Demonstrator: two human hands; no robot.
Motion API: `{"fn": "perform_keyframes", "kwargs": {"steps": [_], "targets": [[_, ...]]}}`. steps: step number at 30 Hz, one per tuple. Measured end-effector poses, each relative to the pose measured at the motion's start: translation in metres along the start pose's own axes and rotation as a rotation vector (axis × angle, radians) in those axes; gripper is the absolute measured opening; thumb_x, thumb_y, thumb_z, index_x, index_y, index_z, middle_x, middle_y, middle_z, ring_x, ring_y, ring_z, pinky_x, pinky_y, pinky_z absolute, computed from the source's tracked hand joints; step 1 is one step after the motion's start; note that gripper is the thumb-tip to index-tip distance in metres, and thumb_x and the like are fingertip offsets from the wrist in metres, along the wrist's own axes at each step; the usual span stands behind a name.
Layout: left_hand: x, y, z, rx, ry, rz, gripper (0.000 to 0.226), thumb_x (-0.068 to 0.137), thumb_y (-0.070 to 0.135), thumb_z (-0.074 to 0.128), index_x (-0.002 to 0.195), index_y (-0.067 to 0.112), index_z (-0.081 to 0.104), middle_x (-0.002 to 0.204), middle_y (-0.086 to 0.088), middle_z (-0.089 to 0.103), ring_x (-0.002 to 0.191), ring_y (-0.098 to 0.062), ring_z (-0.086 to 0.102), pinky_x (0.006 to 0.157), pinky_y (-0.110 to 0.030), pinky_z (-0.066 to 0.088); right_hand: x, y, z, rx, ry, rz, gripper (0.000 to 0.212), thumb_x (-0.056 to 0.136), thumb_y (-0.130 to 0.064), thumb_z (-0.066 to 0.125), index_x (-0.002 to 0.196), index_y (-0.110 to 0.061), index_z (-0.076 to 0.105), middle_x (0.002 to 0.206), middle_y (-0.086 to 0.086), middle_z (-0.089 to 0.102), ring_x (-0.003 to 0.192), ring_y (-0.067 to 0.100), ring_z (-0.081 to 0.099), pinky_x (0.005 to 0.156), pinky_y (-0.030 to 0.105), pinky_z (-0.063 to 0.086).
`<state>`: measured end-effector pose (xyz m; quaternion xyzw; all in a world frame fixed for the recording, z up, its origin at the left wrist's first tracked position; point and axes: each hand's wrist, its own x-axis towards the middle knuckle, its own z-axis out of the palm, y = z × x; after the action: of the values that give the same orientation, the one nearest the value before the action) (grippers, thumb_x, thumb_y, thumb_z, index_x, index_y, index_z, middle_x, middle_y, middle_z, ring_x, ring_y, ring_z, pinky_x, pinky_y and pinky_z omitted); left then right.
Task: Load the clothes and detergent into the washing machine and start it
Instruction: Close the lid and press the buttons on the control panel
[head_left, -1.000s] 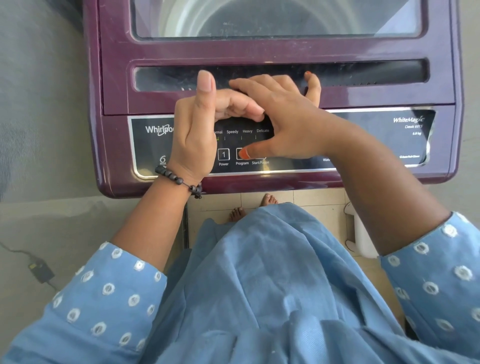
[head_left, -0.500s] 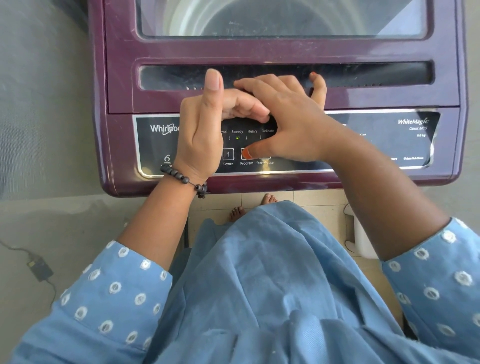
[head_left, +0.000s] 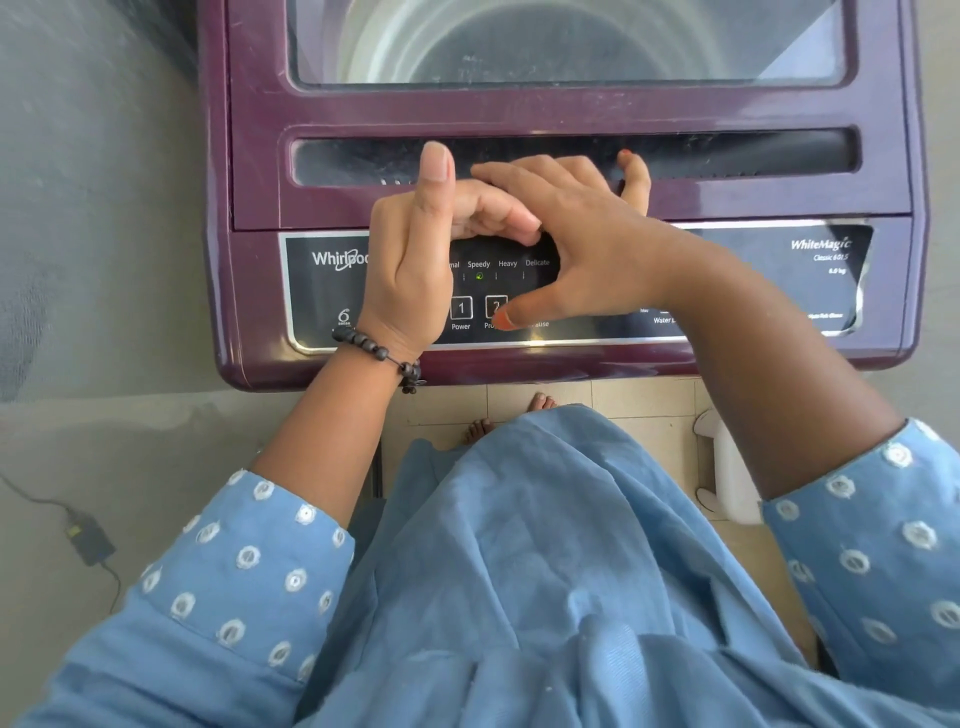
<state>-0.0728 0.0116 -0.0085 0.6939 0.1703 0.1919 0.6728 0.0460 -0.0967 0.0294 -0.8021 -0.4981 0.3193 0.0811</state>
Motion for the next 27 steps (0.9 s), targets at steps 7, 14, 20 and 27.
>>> {"fn": "perform_keyframes", "kwargs": {"steps": [7,14,20,27], "targets": [[-0.001,0.005,-0.004,0.004,-0.059,-0.028,0.069,0.102,0.030,0.008,0.093,0.006,0.072,0.088,-0.012,0.074,0.091,-0.021,0.073,0.088,-0.030,0.053,-0.015,0.025,-0.019,-0.040,-0.056,-0.007,0.119,0.061,-0.059,0.079,0.155,-0.036,0.009,0.158,-0.006,0.024,0.147,0.021,0.017,0.121,0.052,-0.001],[0.011,0.010,0.029,0.050,-0.298,-0.017,0.063,0.104,0.023,0.013,0.101,0.004,0.072,0.097,-0.010,0.074,0.099,-0.014,0.071,0.091,-0.026,0.052,-0.048,0.065,-0.022,-0.065,-0.007,0.139,0.117,0.061,-0.061,0.078,0.154,-0.038,0.011,0.160,-0.006,0.021,0.149,0.020,0.012,0.119,0.055,-0.009],[0.018,0.008,0.032,0.044,-0.325,-0.054,0.068,0.104,0.023,0.009,0.101,0.000,0.073,0.095,-0.012,0.074,0.097,-0.016,0.072,0.089,-0.026,0.053,-0.051,0.072,-0.016,0.035,-0.006,0.104,0.113,0.065,-0.057,0.077,0.155,-0.036,0.012,0.161,-0.006,0.018,0.150,0.014,0.004,0.119,0.052,-0.016],[0.023,0.008,0.056,0.020,-0.385,-0.042,0.064,0.104,0.023,0.013,0.103,-0.001,0.072,0.100,-0.011,0.074,0.102,-0.013,0.070,0.093,-0.023,0.051,-0.055,0.090,-0.029,0.275,-0.082,0.068,0.084,0.083,-0.026,0.075,0.149,-0.042,0.027,0.149,-0.019,0.040,0.146,0.005,0.022,0.123,0.045,0.009]]}}
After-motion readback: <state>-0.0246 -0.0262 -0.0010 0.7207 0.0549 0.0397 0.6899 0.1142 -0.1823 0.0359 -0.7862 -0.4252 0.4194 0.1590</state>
